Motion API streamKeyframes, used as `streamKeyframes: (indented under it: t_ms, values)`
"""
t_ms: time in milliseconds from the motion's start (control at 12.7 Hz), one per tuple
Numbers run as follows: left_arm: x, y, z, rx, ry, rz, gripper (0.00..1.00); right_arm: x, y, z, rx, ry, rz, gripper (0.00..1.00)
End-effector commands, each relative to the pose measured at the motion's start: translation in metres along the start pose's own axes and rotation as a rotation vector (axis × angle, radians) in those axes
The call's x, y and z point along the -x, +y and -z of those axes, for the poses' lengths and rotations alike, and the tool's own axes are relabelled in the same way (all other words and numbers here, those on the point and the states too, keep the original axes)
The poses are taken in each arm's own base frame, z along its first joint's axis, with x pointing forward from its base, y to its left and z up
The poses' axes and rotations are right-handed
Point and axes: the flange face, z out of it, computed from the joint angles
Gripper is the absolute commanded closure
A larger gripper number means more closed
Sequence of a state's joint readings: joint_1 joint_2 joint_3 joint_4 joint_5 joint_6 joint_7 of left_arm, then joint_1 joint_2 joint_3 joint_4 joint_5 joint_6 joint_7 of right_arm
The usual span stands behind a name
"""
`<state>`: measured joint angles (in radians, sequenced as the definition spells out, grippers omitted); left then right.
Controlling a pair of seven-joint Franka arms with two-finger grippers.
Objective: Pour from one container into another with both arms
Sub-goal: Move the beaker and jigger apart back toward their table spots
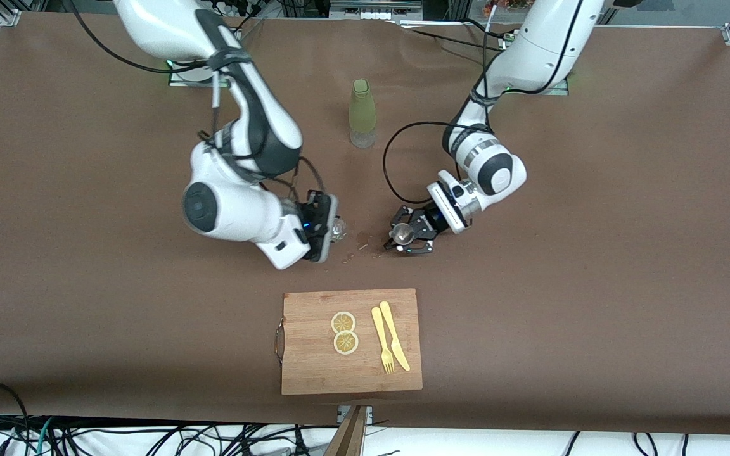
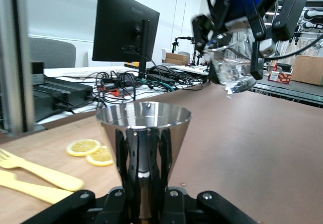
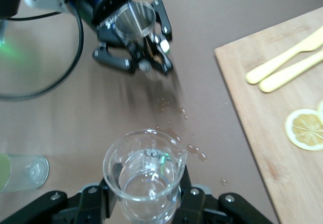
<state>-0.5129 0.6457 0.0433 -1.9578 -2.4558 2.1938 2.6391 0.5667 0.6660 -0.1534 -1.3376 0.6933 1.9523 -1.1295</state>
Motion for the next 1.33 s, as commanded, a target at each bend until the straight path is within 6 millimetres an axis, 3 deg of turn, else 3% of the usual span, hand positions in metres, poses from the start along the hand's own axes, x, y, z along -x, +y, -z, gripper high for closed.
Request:
streamKeyframes:
  t_ms: [0, 314, 706, 1020, 1256]
  values:
    - [-0.021, -0.024, 0.029, 0.054, 0.014, 0.017, 1.0, 0.042, 0.008, 0.033, -0.04, 0.113, -0.011, 0.76]
    - [-0.025, -0.066, 0.087, 0.135, 0.027, 0.038, 1.0, 0.139, 0.025, 0.052, -0.076, 0.31, -0.001, 0.76]
    - [-0.017, -0.124, 0.173, 0.252, 0.031, 0.041, 1.0, 0.272, 0.04, 0.069, -0.036, 0.377, 0.057, 0.76]
    - [-0.008, -0.16, 0.252, 0.331, 0.003, 0.081, 1.0, 0.355, 0.047, 0.082, -0.019, 0.443, 0.127, 0.76]
    - [0.009, -0.185, 0.31, 0.352, -0.026, 0.074, 1.0, 0.417, 0.051, 0.071, 0.009, 0.456, 0.166, 0.76]
